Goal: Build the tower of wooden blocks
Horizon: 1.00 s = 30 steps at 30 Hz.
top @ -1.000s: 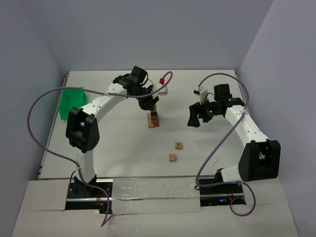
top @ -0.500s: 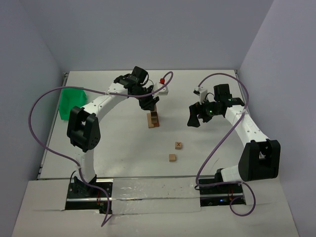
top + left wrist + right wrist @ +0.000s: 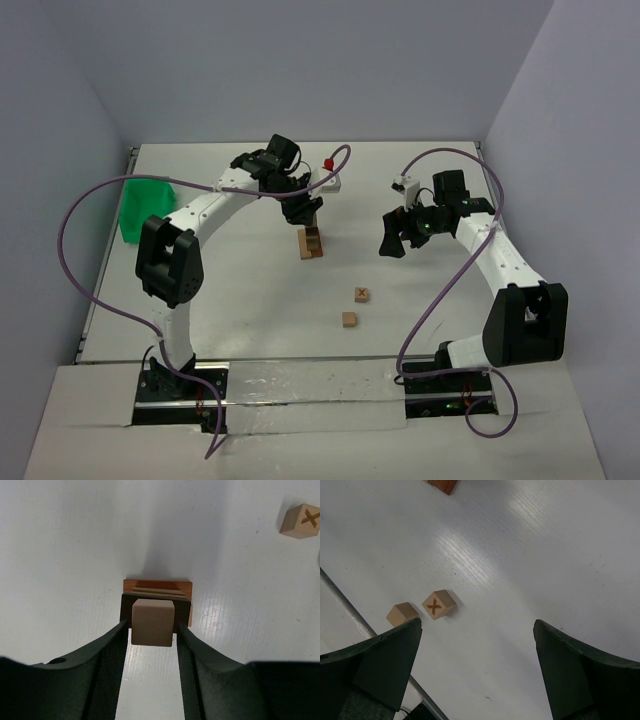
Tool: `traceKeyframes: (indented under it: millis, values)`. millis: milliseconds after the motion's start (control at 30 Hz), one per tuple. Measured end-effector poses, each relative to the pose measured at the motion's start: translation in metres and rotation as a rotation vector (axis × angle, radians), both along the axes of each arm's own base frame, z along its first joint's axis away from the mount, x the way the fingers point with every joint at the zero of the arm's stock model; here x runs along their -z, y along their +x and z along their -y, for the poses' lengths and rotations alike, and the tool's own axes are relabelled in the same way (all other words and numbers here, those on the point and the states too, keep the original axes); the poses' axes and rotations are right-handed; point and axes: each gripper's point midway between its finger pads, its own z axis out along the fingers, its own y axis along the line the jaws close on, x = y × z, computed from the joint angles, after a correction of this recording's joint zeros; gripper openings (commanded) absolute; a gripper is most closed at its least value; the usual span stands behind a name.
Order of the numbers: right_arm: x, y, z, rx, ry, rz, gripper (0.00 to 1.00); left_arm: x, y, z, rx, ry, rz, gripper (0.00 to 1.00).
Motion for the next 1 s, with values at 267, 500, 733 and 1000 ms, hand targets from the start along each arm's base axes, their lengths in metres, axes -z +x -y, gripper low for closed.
traceKeyframes:
  millis: [267,500,733,1000]
  values:
    - [0.000,0.000,0.000,0.000,0.000,0.000,1.00,0.000,0.000,0.000,-0.001,-0.001,-0.001,0.80]
    - [-0.001,-0.001,-0.002,-0.014,-0.004,-0.001,1.00,-0.020,0.004,0.001,-0.001,-0.034,0.011,0.99]
    - [0.003,-0.009,-0.021,-0.129,-0.056,0.027,0.98,-0.117,0.013,-0.042,-0.096,-0.208,0.120,0.99]
    - [0.032,-0.038,-0.062,-0.370,-0.193,0.046,0.86,-0.200,-0.040,-0.102,-0.202,-0.421,0.210,0.99]
